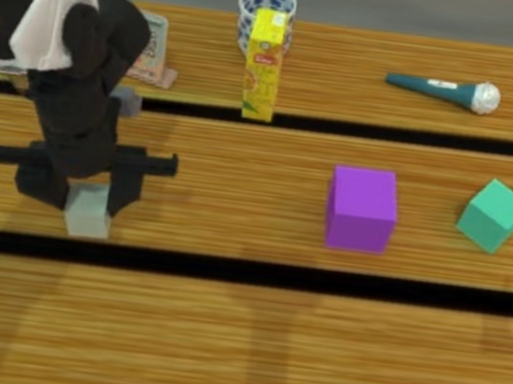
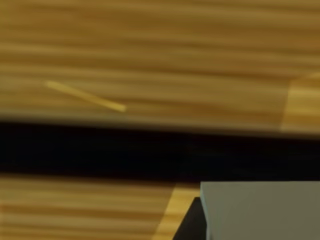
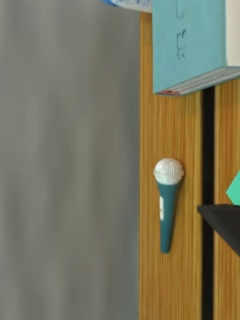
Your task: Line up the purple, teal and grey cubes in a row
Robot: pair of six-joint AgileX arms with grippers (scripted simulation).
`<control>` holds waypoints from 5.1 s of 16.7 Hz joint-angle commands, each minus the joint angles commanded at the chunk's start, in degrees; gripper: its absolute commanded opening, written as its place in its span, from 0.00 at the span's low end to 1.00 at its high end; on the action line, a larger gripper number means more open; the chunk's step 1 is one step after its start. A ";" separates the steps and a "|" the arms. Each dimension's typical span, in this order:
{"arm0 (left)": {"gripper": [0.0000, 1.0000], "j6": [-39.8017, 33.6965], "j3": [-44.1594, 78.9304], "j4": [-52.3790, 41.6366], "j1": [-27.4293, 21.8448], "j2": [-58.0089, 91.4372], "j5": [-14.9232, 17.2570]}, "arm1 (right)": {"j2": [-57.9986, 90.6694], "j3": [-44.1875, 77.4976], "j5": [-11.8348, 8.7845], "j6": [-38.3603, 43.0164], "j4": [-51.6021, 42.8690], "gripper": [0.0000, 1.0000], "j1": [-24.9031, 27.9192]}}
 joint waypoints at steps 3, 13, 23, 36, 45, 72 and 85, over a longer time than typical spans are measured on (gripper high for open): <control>0.00 0.05 0.99 -1.61 0.13 -1.22 0.00 | 0.00 0.00 0.00 0.00 0.00 1.00 0.00; 0.00 -10.09 18.45 -10.23 -11.10 10.57 -0.14 | 0.00 0.00 0.00 0.00 0.00 1.00 0.00; 0.00 -30.17 57.10 -26.37 -33.27 30.40 -0.28 | 0.00 0.00 0.00 0.00 0.00 1.00 0.00; 0.00 -31.42 48.36 -16.25 -34.48 31.65 -0.29 | 0.00 0.00 0.00 0.00 0.00 1.00 0.00; 0.15 -31.46 44.11 -11.84 -34.72 32.00 -0.33 | 0.00 0.00 0.00 0.00 0.00 1.00 0.00; 1.00 -31.81 53.54 -23.05 -33.89 30.79 -0.33 | 0.00 0.00 0.00 0.00 0.00 1.00 0.00; 1.00 -29.99 44.69 -19.04 -28.10 18.02 -0.81 | 10.70 10.68 -0.11 -4.27 -6.67 1.00 0.96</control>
